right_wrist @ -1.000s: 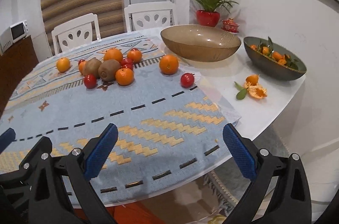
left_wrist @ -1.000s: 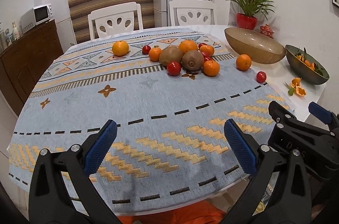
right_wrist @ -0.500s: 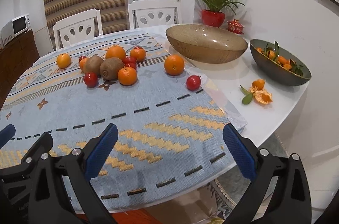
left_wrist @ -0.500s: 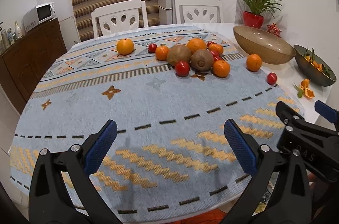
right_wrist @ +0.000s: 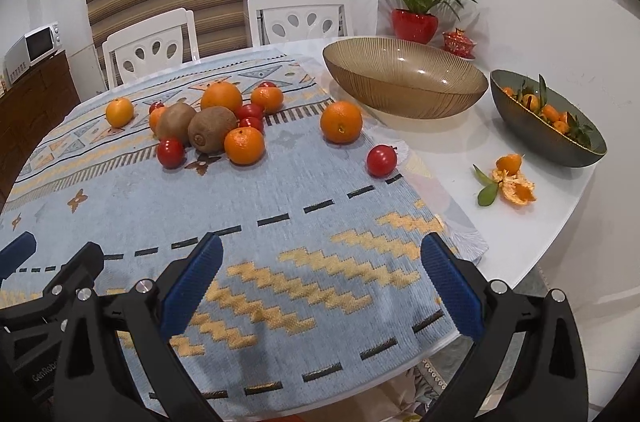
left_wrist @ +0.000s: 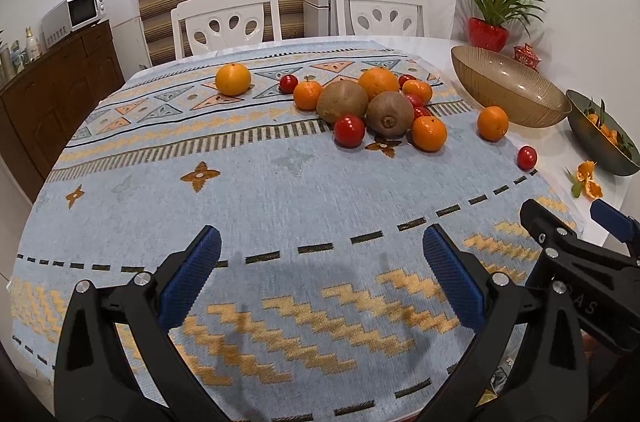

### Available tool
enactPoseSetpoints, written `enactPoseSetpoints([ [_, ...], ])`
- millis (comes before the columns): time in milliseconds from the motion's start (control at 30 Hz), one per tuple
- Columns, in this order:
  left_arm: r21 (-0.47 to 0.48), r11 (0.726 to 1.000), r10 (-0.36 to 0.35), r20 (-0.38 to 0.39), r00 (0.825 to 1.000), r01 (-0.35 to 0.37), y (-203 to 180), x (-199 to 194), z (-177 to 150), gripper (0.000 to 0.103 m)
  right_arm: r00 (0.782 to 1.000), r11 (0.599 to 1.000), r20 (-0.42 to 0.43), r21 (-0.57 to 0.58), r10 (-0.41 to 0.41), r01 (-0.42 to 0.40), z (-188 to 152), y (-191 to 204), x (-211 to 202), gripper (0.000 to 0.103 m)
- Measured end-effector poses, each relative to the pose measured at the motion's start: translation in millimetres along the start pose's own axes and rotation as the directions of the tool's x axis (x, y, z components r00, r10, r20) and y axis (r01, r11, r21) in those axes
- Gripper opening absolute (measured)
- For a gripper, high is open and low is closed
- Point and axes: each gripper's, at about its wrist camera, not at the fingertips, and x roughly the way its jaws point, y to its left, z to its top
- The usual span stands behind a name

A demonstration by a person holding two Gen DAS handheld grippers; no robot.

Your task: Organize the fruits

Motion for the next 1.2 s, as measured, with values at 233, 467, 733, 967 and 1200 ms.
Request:
enactPoseSetpoints([
  [233, 0.004, 1.000, -0.009, -0.009, 1.000, 0.009, -5.6, 6.2, 2.9, 0.100, 1.000, 1.000, -0.016, 0.013, 0.002, -0.002, 2.0, -5.9, 5.6, 0.098],
  [467, 0.005, 1.000, -0.012, -0.010, 1.000, 0.012, -7.4, 6.8, 3.1, 0.100, 1.000, 1.000, -0.015, 0.014, -0.001, 0.001, 2.1, -8.3, 4.9, 0.098],
  [733, 0.003, 1.000, -0.016, -0.011, 1.000, 0.016, -8.8, 6.2, 2.4, 0.100, 1.000, 1.000, -0.025, 0.023, 0.007, -0.006, 1.7, -10.7, 5.3, 0.098],
  [967, 0.002, 1.000, -0.017, -0.012, 1.000, 0.017, -9.2, 5.6, 1.9, 0.100, 1.000, 1.000, -0.028, 0.028, 0.009, -0.008, 2.2, -11.3, 6.3, 0.098],
  [1200, 0.001, 1.000, -0.018, -0.011, 1.000, 0.018, -9.2, 5.9, 1.5, 0.100, 1.000, 1.000, -0.026, 0.026, 0.007, -0.006, 1.7, -10.7, 6.8, 0.098],
])
